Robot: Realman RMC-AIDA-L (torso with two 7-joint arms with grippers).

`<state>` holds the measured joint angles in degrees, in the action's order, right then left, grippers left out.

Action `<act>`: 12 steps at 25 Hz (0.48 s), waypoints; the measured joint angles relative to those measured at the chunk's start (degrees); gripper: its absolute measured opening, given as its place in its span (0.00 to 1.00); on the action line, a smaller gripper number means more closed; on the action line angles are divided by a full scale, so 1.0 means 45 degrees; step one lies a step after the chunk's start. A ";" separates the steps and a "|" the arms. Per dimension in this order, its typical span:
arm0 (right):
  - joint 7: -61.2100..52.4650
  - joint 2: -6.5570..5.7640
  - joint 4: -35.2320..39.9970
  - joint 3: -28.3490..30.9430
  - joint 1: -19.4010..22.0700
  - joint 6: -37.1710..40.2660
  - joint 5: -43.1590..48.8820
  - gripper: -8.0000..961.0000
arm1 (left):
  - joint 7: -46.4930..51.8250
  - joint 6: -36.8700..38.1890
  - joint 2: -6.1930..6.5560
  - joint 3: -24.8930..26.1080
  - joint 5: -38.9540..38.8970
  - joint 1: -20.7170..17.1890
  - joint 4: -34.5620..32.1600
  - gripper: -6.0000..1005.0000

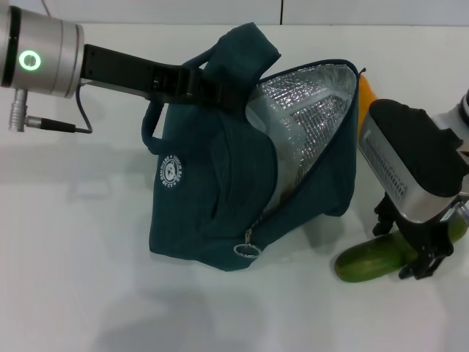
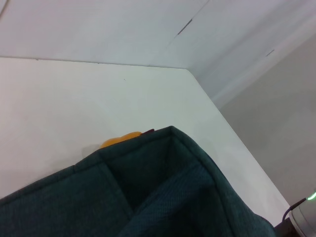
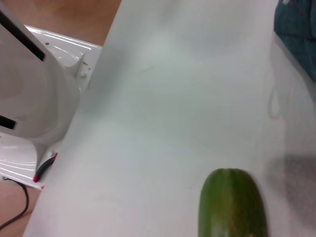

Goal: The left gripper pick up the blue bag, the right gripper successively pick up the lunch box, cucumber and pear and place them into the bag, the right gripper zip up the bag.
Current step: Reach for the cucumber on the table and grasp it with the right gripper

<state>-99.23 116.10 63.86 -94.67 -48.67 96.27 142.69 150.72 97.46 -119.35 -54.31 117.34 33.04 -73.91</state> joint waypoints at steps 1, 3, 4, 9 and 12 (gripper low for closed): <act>-0.0005 0.0000 -0.0001 -0.0005 0.0000 -0.0039 0.0005 0.85 | 0.0000 -0.0001 0.0000 0.0000 -0.0003 0.0001 0.0000 0.06; -0.0035 -0.0001 -0.0012 -0.0020 -0.0002 -0.0096 0.0012 0.78 | -0.0003 -0.0012 0.0000 0.0000 -0.0004 0.0001 0.0000 0.06; -0.0060 -0.0003 -0.0047 -0.0051 -0.0019 -0.0116 -0.0002 0.74 | -0.0007 -0.0025 0.0000 -0.0001 -0.0004 0.0001 0.0000 0.06; -0.0112 -0.0001 -0.0337 -0.0455 -0.0078 -0.0434 0.0074 0.59 | -0.0027 -0.0075 0.0000 0.0000 -0.0005 0.0001 -0.0001 0.06; -0.0114 -0.0001 -0.0346 -0.0503 -0.0072 -0.0490 0.0135 0.59 | -0.0048 -0.0082 0.0000 0.0000 -0.0005 0.0001 -0.0002 0.06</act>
<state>-99.74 116.09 62.31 -96.94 -48.99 94.06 143.30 150.50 97.09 -119.35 -54.31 117.32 33.05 -73.92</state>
